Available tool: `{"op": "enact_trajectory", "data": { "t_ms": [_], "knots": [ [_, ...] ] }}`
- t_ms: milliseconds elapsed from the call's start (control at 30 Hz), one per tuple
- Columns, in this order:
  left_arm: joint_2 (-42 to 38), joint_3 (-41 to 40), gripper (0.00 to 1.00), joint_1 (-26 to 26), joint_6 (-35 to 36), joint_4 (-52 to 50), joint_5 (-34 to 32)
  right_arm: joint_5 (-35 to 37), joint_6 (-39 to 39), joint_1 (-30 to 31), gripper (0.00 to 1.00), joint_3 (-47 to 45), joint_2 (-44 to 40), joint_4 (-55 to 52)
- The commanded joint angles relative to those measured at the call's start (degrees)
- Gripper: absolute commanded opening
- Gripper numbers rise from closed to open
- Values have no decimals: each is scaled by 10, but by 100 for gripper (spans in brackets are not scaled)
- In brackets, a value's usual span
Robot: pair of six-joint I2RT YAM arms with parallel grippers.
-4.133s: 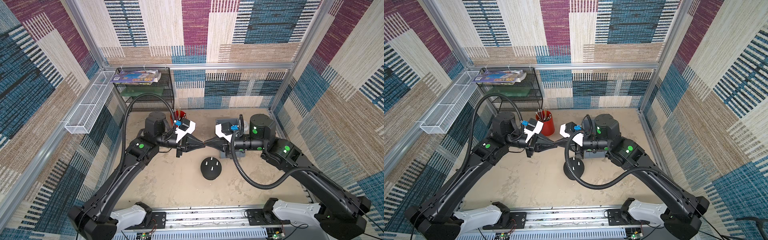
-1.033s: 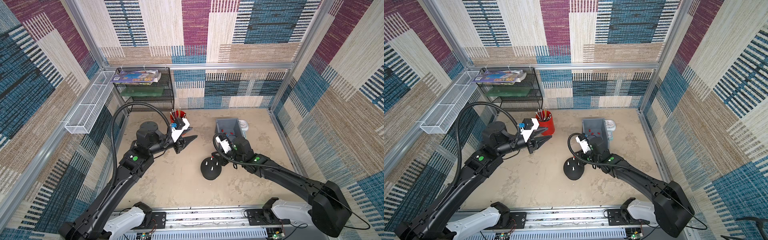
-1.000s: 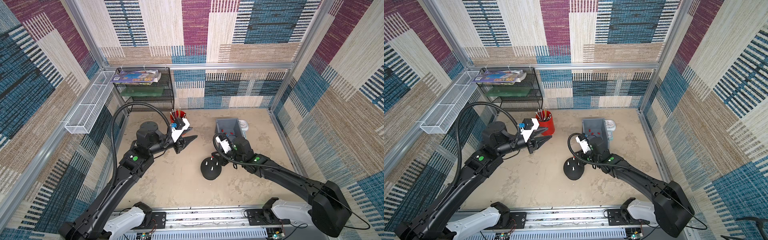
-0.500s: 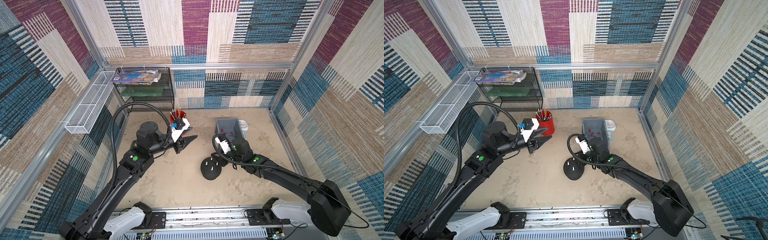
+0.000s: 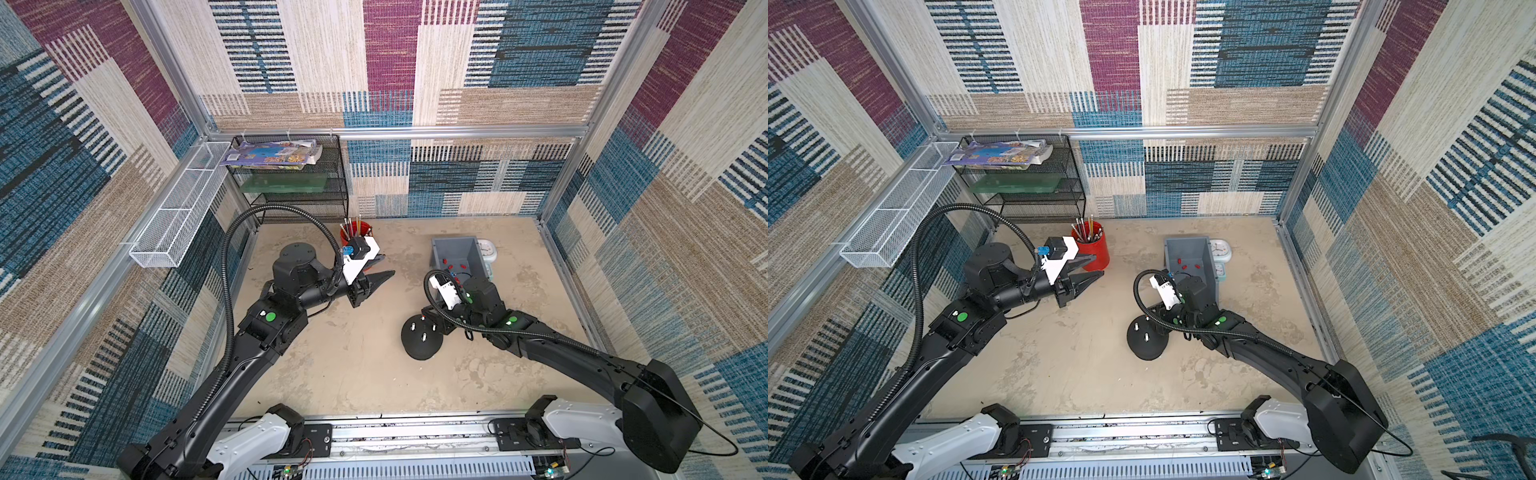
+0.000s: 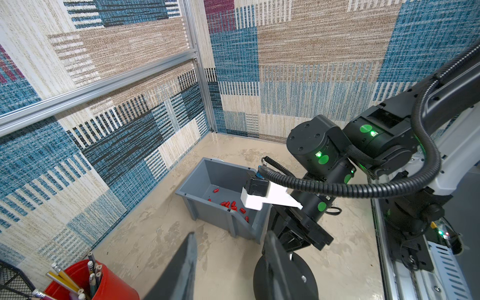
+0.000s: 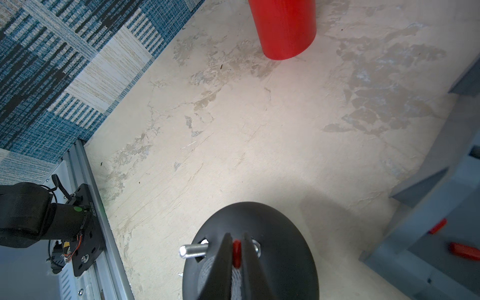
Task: Cover the protruding screws with screw protection sleeves
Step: Attach the screw protection sleeve to the screw.
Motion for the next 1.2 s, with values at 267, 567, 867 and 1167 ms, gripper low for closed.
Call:
{"op": "enact_trajectory", "data": {
  "t_ms": [267,567,867,1167],
  "knots": [
    [0,-1,42,0,-5,17,-1,31,-24,8,13,5,2,-23],
    [-1,-1,42,0,-4,16,-2,37,-32,12,13,13,9,-33],
    [0,-1,42,0,-6,17,1,32,-35,12,20,14,8,-37],
    [-1,-1,42,0,-6,17,1,18,-23,11,30,26,-18,-33]
  ]
}}
